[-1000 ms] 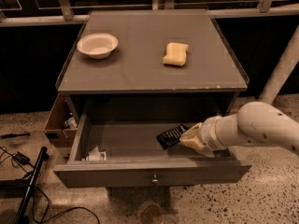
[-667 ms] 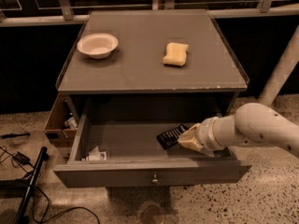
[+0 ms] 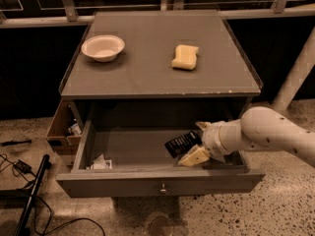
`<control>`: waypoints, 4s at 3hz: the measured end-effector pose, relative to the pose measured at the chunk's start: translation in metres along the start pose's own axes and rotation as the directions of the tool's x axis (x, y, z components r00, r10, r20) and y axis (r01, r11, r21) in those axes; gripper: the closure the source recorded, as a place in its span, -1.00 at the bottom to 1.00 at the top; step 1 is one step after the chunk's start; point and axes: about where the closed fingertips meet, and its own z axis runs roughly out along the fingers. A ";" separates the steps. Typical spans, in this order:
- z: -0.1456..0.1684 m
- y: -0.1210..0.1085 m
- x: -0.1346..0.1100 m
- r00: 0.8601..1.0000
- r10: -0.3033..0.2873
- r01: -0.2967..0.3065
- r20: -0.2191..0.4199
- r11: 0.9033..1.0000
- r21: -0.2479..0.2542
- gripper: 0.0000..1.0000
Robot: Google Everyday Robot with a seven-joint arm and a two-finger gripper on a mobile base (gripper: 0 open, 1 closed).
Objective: Pick rxbar chocolate from top drawer and place on counter
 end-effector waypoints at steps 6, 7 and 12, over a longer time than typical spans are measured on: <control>0.055 -0.032 0.038 0.987 0.121 -0.115 -0.103 0.992 0.060 -0.92; 0.058 -0.040 0.042 0.983 0.140 -0.132 -0.121 0.989 0.066 -0.90; 0.064 -0.039 0.032 0.972 0.199 -0.193 -0.124 0.979 0.058 -0.92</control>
Offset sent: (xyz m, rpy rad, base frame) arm 0.0153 0.0066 -0.0219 -0.0222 -0.0198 -0.0224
